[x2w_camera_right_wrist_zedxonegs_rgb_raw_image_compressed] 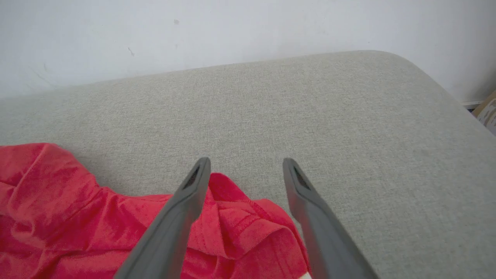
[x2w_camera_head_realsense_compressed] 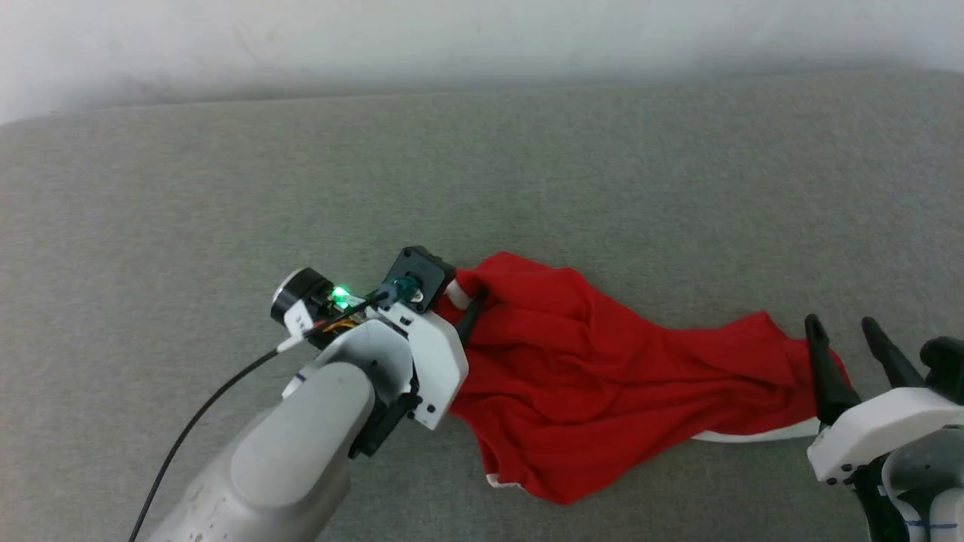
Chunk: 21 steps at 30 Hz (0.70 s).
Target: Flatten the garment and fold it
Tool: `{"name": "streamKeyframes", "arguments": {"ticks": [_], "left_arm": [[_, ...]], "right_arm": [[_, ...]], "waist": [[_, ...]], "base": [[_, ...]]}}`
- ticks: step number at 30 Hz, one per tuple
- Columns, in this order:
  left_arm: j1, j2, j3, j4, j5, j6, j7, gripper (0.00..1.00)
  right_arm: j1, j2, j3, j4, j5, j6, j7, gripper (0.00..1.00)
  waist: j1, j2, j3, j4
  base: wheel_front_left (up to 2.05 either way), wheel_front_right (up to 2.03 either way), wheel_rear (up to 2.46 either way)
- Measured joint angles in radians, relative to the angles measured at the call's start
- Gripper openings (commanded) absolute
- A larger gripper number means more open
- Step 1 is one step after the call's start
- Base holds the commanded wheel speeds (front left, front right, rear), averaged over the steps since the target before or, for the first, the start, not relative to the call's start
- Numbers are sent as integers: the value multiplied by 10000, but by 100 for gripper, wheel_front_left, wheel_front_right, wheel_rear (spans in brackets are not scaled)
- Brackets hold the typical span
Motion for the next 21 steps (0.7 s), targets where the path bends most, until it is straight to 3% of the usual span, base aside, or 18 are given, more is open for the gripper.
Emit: {"name": "streamKeyframes", "arguments": {"ticks": [5, 6, 7, 15, 20, 21], "left_arm": [[-579, -12, -387, 1168, 140, -313, 1262, 100], [-614, -19, -428, 1323, 50, -487, 1473, 58], [-669, -31, -431, 1383, -40, -600, 1538, 0], [-1954, -17, -410, 1406, 537, -571, 648, 0], [-2993, -671, -529, 1795, 934, -558, -732, 0], [-3190, -825, -648, 2080, 1104, -560, -1014, 32]], "right_arm": [[-55, 38, 169, 255, 65, 0, -198, 100], [-98, 42, 211, 293, 79, 0, -245, 100], [-154, 44, 263, 343, 86, 0, -274, 100], [-379, 67, 476, 677, 161, 0, -514, 100], [-471, 71, 654, 905, 276, 0, -688, 100], [-473, 69, 685, 961, 303, 0, -706, 100]], "waist": [[0, 1, 342, -416], [0, 0, 403, -491], [0, 0, 462, -566], [0, 0, 807, -1093], [-1, 0, 926, -1386], [-1, 1, 951, -1429]], "base": [[0, 0, 0], [0, 0, 0], [0, 0, 0], [0, 0, 0], [0, 0, 0], [0, 0, 0]]}}
